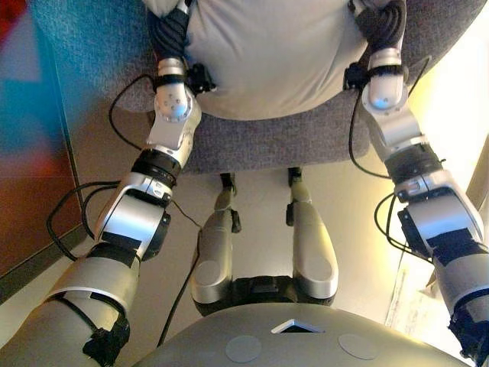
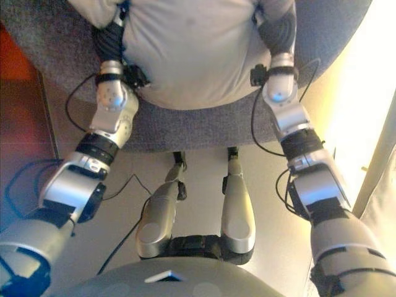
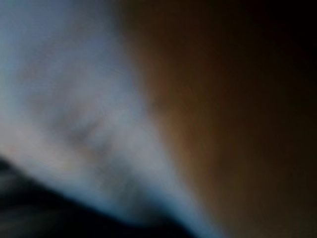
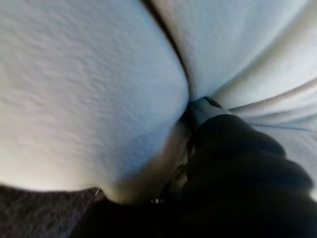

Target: Pick up the cushion and take it to the sofa

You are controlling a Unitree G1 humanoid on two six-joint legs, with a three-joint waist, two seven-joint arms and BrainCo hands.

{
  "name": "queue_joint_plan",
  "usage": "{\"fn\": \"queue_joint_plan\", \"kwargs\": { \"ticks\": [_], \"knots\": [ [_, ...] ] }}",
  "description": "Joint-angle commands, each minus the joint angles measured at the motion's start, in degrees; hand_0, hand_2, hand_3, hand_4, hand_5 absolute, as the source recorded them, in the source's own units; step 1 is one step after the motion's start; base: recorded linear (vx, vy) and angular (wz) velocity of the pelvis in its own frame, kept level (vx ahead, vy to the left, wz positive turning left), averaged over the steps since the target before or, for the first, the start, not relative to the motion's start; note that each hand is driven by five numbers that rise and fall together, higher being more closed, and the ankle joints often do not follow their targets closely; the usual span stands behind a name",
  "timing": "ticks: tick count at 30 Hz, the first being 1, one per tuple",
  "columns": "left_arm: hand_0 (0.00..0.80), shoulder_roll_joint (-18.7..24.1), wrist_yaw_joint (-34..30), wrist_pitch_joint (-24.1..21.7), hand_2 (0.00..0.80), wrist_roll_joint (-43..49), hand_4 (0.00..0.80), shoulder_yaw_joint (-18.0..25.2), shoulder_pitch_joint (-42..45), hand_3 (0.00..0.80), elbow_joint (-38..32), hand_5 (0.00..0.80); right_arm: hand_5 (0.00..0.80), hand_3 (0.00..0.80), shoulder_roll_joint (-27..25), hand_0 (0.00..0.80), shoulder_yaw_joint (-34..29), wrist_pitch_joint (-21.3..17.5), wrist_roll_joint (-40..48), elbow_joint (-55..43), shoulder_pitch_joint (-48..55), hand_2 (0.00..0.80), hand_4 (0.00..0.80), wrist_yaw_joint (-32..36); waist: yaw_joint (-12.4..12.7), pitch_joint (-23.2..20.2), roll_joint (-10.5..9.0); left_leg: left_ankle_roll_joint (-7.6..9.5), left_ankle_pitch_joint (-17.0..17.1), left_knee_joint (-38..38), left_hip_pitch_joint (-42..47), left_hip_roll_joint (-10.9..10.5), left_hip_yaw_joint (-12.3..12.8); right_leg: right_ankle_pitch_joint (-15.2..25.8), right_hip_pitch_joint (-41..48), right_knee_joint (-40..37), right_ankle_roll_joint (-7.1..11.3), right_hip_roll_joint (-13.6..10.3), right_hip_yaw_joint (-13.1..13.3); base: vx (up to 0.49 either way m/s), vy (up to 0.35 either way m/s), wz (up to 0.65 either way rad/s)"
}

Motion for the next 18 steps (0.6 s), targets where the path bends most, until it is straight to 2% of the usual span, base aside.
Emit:
{"fn": "queue_joint_plan", "kwargs": {
  "ticks": [1,4,11,18],
  "knots": [
    [0.0,0.32,0.19,2.23,0.0,-1.54,0.0,-3.08,-5.73,0.0,3.87,0.0,0.0,0.0,1.0,0.0,3.95,0.59,3.14,3.02,-6.27,0.0,0.0,1.67,0.77,1.27,-1.49,-2.03,-2.33,4.69,-6.56,-1.35,-2.96,-1.41,-5.78,4.25,2.38,-1.76,-0.32,-0.01,0.032,0.01],
    [0.0,2.5,1.6,3.4,0.0,-4.73,0.0,-2.13,-6.14,0.0,5.99,0.0,0.0,0.0,-0.78,0.0,3.67,1.28,3.96,3.98,-7.06,0.0,0.0,0.48,0.76,1.27,-1.08,-2.25,-1.93,4.78,-7.73,-1.37,-3.02,-1.34,-7.04,4.56,2.44,-1.73,-0.5,-0.005,0.041,0.02],
    [0.0,7.4,4.95,3.61,0.0,-7.83,0.0,1.88,-4.67,0.0,8.93,0.0,0.0,0.0,-5.53,0.0,1.46,0.28,3.64,4.23,-6.68,0.0,0.0,-3.56,1.0,1.27,-0.42,-2.55,-1.9,4.98,-8.82,-1.39,-2.73,-1.68,-8.33,5.06,2.56,-2.11,-1.26,-0.013,0.022,0.03],
    [0.0,14.04,9.76,4.83,0.0,-9.49,0.0,7.44,-0.98,0.0,9.77,0.0,0.0,0.0,-11.62,0.0,-3.49,-3.27,2.95,0.86,-3.48,0.0,0.0,-7.82,1.35,1.27,-0.25,-2.71,-2.67,5.21,-7.46,-1.29,-2.53,-2.61,-7.17,5.41,2.66,-2.51,-2.29,-0.025,-0.002,0.03]
  ]
}}
